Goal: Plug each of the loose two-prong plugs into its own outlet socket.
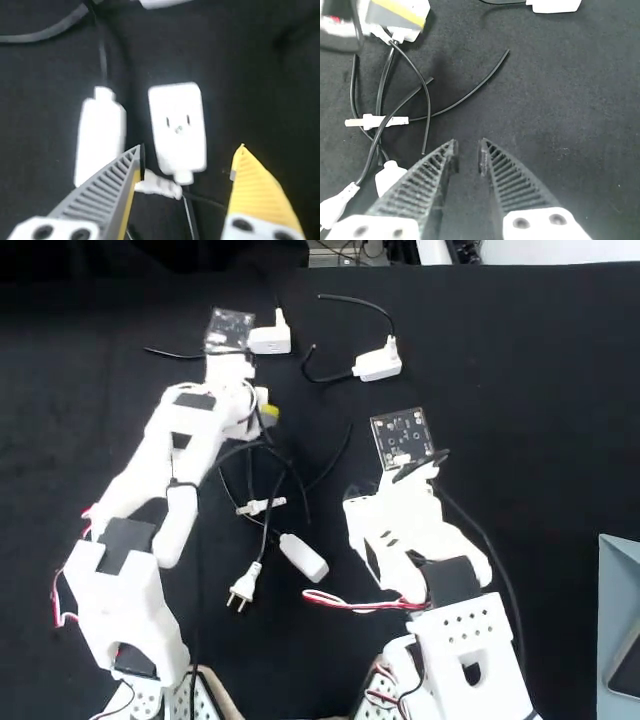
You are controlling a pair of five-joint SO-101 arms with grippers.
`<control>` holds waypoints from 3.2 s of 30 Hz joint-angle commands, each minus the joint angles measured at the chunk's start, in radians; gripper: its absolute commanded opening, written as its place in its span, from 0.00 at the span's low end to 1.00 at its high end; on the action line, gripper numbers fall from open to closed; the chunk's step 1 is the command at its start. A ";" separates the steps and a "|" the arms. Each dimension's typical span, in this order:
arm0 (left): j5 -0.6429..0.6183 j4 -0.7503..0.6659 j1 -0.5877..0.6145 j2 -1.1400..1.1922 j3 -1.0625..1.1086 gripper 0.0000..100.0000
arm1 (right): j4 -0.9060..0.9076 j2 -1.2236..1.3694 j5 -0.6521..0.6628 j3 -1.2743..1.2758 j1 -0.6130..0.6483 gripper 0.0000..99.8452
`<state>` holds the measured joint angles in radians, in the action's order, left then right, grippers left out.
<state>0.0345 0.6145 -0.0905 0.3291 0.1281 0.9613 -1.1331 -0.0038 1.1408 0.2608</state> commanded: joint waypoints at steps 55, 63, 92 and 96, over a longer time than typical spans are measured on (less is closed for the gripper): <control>0.186 0.770 -0.054 -0.827 -0.203 0.03 | -0.012 -0.010 -0.006 -0.007 0.012 0.08; 0.574 0.930 -0.053 -0.832 -0.031 0.03 | -0.012 -0.010 -0.006 -0.007 0.012 0.08; 0.766 0.861 0.188 -0.839 0.351 0.17 | -0.015 -0.010 -0.002 0.015 0.055 0.08; 0.769 0.859 0.188 -0.838 0.375 0.19 | -0.017 -0.010 -0.005 0.015 0.052 0.09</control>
<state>0.7971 1.4906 0.0951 -0.4780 0.4902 0.9613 -1.1331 -0.0038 1.1607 0.2992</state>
